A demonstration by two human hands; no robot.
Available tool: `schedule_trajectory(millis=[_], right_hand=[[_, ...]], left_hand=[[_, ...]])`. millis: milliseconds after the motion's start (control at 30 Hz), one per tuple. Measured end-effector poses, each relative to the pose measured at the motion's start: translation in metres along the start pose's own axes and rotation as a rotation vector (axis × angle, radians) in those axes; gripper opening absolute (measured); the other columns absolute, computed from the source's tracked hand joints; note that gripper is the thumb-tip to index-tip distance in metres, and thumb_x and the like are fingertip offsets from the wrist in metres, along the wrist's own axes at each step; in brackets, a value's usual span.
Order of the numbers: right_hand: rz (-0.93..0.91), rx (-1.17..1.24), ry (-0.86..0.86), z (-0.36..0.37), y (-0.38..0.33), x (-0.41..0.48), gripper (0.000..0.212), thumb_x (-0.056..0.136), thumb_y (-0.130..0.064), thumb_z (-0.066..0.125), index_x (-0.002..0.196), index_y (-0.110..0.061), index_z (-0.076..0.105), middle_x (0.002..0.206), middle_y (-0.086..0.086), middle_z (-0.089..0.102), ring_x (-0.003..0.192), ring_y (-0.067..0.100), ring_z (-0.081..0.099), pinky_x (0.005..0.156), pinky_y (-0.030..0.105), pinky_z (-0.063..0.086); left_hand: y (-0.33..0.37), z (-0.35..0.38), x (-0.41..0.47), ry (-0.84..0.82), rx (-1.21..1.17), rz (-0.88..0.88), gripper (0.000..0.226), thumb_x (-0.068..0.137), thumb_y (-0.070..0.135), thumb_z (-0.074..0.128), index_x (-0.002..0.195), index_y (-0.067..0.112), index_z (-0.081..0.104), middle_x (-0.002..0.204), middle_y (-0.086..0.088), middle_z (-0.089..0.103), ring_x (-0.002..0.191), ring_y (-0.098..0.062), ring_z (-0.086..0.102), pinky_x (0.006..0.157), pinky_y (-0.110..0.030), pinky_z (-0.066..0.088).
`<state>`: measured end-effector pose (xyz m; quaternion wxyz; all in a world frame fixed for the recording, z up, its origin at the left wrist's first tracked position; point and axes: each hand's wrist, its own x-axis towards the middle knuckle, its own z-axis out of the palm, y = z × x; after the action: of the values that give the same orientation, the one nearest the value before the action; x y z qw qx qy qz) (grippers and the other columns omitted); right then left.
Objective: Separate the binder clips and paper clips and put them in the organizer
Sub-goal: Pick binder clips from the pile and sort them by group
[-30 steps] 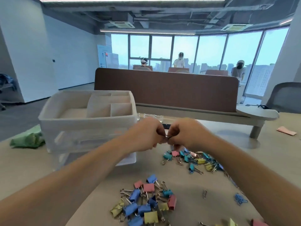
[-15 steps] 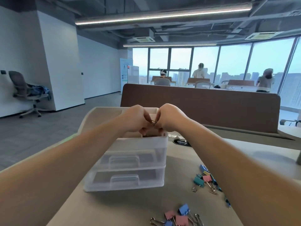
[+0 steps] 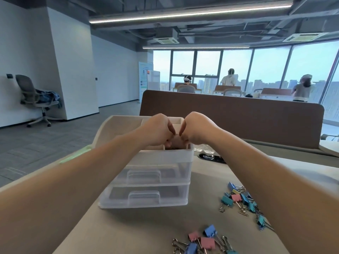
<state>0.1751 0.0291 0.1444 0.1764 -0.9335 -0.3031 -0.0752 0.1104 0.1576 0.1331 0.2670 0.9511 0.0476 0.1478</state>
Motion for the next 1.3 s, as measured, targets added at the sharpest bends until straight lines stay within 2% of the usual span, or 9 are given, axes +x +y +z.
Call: schedule_trajectory(millis=[133,233,333,667,833,933,1067,1200,1300], right_hand=[[-0.039,-0.010,0.024,-0.007,0.007,-0.016,0.013,0.085,-0.008,0.066,0.090,-0.005,0.078,0.091,0.012,0.075,0.091,0.027,0.071,0.083,0.040,0.058],[-0.004,0.038,0.050,-0.012,0.023,-0.040,0.013,0.085,-0.004,0.064,0.085,-0.003,0.077,0.084,0.014,0.074,0.075,0.028,0.070,0.079,0.041,0.059],[0.013,0.055,0.056,-0.020,0.040,-0.068,0.011,0.087,-0.010,0.067,0.083,-0.009,0.077,0.074,0.005,0.072,0.062,0.015,0.063,0.073,0.034,0.060],[0.241,0.025,-0.046,-0.025,0.135,-0.186,0.007,0.089,-0.011,0.068,0.088,-0.011,0.075,0.069,-0.005,0.066,0.059,0.007,0.060,0.060,0.020,0.050],[0.351,0.042,-0.094,-0.018,0.181,-0.239,0.018,0.090,-0.012,0.068,0.074,-0.021,0.065,0.067,-0.005,0.063,0.059,0.007,0.058,0.056,0.019,0.045],[0.404,0.028,-0.114,-0.017,0.207,-0.264,0.011,0.090,-0.011,0.066,0.082,-0.017,0.069,0.069,-0.004,0.064,0.056,0.006,0.056,0.052,0.016,0.042],[0.422,-0.026,-0.179,-0.014,0.232,-0.289,0.014,0.091,-0.006,0.065,0.101,-0.004,0.075,0.081,-0.001,0.066,0.056,-0.003,0.047,0.045,0.002,0.036],[0.465,-0.133,-0.234,-0.004,0.256,-0.303,0.020,0.093,-0.015,0.065,0.111,-0.012,0.074,0.108,0.000,0.071,0.080,0.008,0.060,0.054,0.004,0.037],[0.518,-0.193,-0.234,0.001,0.276,-0.308,0.020,0.092,-0.015,0.065,0.110,-0.019,0.073,0.109,0.000,0.070,0.095,0.015,0.065,0.080,0.025,0.053]], left_hand=[[0.002,0.001,-0.010,0.068,-0.046,0.052,0.015,0.090,0.009,0.058,0.093,0.012,0.073,0.073,-0.006,0.074,0.064,-0.015,0.072,0.076,-0.029,0.059],[0.016,0.014,-0.024,0.102,-0.048,0.107,0.013,0.092,0.014,0.059,0.091,0.015,0.072,0.070,-0.002,0.073,0.061,-0.011,0.069,0.069,-0.023,0.058],[0.036,0.032,-0.039,0.079,-0.084,0.159,0.012,0.093,0.018,0.059,0.093,0.016,0.071,0.072,0.000,0.072,0.061,-0.009,0.069,0.070,-0.026,0.059],[0.113,0.123,-0.093,-0.143,-0.088,0.284,0.013,0.096,0.026,0.056,0.091,0.019,0.066,0.072,0.006,0.066,0.063,-0.009,0.066,0.066,-0.029,0.058],[0.145,0.178,-0.107,-0.287,-0.096,0.305,0.012,0.095,0.024,0.059,0.095,0.016,0.067,0.079,0.001,0.069,0.068,-0.013,0.068,0.072,-0.033,0.058],[0.161,0.208,-0.110,-0.396,-0.080,0.320,0.009,0.094,0.021,0.059,0.092,0.017,0.067,0.081,-0.002,0.070,0.072,-0.016,0.069,0.074,-0.033,0.057],[0.179,0.242,-0.111,-0.516,-0.033,0.347,0.018,0.093,0.020,0.062,0.109,0.014,0.069,0.098,-0.001,0.067,0.078,-0.015,0.064,0.072,-0.028,0.054],[0.192,0.268,-0.110,-0.554,0.073,0.391,0.031,0.092,0.020,0.063,0.122,0.013,0.065,0.118,-0.003,0.066,0.096,-0.016,0.062,0.083,-0.025,0.050],[0.201,0.287,-0.107,-0.572,0.136,0.410,0.032,0.091,0.022,0.062,0.122,0.015,0.064,0.118,-0.003,0.065,0.099,-0.017,0.060,0.085,-0.030,0.051]])
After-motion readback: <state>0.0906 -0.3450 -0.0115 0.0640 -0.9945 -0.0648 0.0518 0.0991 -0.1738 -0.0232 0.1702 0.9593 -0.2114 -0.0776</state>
